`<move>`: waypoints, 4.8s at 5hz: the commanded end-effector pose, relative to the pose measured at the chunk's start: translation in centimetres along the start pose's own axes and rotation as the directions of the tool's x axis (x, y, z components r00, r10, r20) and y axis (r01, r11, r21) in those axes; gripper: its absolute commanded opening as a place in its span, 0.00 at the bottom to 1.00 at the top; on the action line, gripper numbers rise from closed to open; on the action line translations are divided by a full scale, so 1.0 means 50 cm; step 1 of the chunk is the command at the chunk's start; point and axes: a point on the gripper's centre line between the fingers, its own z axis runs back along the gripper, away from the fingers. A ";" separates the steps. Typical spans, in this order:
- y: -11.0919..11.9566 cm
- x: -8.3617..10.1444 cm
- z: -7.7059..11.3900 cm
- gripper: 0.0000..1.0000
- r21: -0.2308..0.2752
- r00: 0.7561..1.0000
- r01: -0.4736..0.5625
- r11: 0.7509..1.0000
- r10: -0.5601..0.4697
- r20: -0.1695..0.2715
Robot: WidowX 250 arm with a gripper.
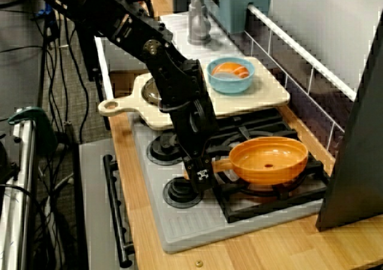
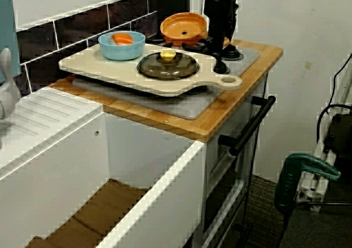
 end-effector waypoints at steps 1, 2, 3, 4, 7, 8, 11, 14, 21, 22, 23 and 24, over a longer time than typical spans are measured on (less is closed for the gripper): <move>0.007 0.022 0.034 0.00 -0.025 0.999 -0.023 0.999 0.023 0.024; 0.011 0.026 0.062 0.00 -0.038 0.999 -0.034 0.999 0.036 0.038; 0.015 0.030 0.080 0.00 -0.050 0.998 -0.047 0.998 0.049 0.042; 0.020 0.035 0.093 0.00 -0.057 0.997 -0.052 0.997 0.055 0.050; 0.028 0.032 0.118 0.00 -0.038 0.998 0.006 0.999 -0.004 0.068; 0.028 0.031 0.128 0.00 0.002 0.995 0.070 0.998 -0.070 0.070; 0.029 0.027 0.150 0.00 0.102 0.974 0.209 0.973 -0.216 0.072; 0.034 0.028 0.150 0.00 0.190 0.931 0.338 0.922 -0.357 0.078; 0.058 0.057 0.203 0.00 0.197 0.919 0.366 0.910 -0.386 0.079; 0.061 0.061 0.213 0.00 0.190 0.922 0.360 0.913 -0.380 0.079; 0.064 0.064 0.219 0.00 0.186 0.924 0.356 0.916 -0.375 0.080; 0.068 0.072 0.216 0.00 0.178 0.926 0.355 0.918 -0.371 0.065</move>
